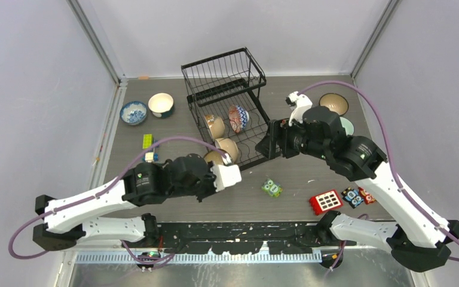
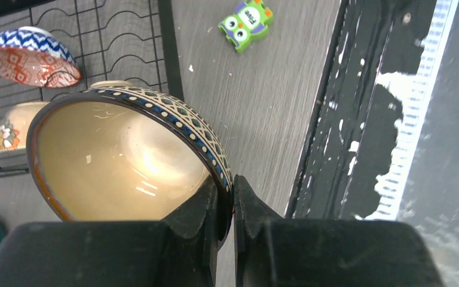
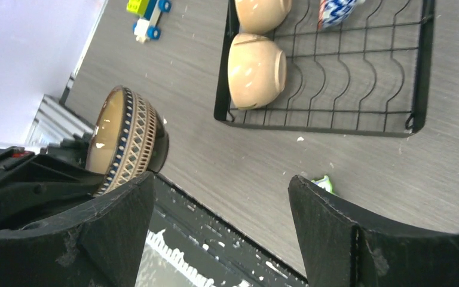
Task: Unload the bowls from the dish rack
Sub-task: Place the bowl with the bowl.
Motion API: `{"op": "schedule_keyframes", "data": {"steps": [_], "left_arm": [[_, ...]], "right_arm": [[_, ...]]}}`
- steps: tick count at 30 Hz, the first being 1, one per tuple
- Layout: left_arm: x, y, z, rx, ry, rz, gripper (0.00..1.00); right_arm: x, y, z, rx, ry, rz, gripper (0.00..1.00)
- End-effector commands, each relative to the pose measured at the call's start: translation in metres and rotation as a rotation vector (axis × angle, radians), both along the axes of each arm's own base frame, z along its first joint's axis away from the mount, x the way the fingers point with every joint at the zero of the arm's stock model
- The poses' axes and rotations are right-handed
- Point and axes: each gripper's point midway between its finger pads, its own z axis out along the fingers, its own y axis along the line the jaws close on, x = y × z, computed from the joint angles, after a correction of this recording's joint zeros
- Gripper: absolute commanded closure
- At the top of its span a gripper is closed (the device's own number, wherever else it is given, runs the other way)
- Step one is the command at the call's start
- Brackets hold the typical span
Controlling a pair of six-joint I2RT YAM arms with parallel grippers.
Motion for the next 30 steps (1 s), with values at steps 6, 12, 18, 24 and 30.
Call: {"op": "schedule_keyframes", "data": {"steps": [6, 12, 18, 24, 30], "left_arm": [[-0.005, -0.017, -0.024, 0.185, -0.237, -0.27, 1.0], [-0.012, -0.02, -0.04, 0.284, -0.231, -0.385, 1.0], [-0.021, -0.027, -0.043, 0.298, -0.22, -0.445, 1.0], [-0.029, -0.025, -0.043, 0.305, -0.211, -0.477, 1.0], [-0.035, -0.02, -0.044, 0.319, -0.209, -0.517, 1.0]], "right_arm": [[-0.021, 0.024, -0.017, -0.023, 0.159, 0.16, 0.17], [-0.034, 0.035, -0.041, -0.112, 0.233, 0.233, 0.2], [-0.027, 0.05, -0.058, -0.205, 0.246, 0.24, 0.24], [-0.022, 0.063, -0.077, -0.32, 0.244, 0.251, 0.31], [-0.02, 0.073, -0.082, -0.375, 0.237, 0.279, 0.4]]}}
